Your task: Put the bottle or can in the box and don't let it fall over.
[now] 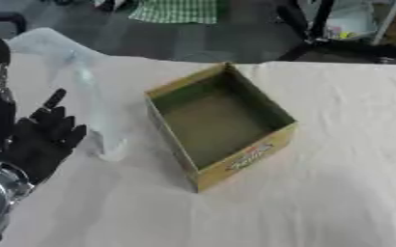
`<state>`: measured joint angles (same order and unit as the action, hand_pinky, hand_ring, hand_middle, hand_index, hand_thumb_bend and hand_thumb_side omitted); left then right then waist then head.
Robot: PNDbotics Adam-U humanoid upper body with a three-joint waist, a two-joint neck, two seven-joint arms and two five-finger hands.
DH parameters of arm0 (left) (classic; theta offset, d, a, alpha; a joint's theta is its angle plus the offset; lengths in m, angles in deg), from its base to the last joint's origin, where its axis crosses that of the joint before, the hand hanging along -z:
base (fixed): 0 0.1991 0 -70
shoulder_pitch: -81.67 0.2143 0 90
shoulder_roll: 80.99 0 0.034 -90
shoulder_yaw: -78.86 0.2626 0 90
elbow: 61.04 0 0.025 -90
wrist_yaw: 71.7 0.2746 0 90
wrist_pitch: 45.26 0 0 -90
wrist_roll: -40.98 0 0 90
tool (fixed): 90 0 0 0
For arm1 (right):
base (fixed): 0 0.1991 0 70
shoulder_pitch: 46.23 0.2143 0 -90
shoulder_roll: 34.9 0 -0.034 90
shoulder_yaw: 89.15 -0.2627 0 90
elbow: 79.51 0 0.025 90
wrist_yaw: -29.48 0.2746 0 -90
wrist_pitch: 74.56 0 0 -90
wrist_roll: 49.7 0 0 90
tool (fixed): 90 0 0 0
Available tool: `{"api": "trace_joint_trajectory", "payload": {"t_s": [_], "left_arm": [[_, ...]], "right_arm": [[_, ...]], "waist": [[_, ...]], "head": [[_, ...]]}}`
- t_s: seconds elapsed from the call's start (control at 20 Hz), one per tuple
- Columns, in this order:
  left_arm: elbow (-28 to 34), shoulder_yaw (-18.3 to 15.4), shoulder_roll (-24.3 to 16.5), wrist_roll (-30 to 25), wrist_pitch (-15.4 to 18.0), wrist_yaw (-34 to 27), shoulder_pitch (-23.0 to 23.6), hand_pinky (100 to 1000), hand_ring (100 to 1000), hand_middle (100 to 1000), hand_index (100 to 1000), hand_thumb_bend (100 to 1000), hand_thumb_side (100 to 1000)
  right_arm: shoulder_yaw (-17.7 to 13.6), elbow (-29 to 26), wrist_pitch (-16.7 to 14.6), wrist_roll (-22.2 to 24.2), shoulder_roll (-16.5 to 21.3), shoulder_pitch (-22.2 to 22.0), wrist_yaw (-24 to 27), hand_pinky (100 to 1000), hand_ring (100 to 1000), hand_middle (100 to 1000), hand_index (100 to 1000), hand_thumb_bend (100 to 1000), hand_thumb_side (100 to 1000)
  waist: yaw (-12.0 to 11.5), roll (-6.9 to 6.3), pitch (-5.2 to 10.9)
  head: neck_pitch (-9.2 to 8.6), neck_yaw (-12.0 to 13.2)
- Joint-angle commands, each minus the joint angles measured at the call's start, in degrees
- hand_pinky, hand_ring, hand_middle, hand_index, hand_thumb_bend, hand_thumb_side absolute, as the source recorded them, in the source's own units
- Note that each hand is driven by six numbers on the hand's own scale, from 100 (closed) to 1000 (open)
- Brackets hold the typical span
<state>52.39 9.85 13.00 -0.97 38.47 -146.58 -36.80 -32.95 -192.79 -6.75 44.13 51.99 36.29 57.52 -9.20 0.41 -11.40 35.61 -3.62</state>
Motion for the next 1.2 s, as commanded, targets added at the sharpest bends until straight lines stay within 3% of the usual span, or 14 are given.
{"api": "trace_joint_trajectory", "payload": {"t_s": [0.05,1.2], "left_arm": [[1.2,-0.4,0.1,0.6,0.1,-0.6,-1.1,100,100,100,958,913,424],[0.8,-2.3,-0.5,0.6,0.7,-3.7,-4.0,100,100,100,1000,925,473]], "right_arm": [[-0.1,-1.3,-0.1,0.2,1.2,0.4,0.4,837,904,1000,1000,100,652],[0.0,-1.3,0.1,0.5,0.6,0.5,0.4,838,904,1000,1000,100,651]], "waist": [[0.1,0.1,0.48],[0.3,0.58,0.02]], "head": [[-0.73,0.2],[-1.22,0.7]]}}
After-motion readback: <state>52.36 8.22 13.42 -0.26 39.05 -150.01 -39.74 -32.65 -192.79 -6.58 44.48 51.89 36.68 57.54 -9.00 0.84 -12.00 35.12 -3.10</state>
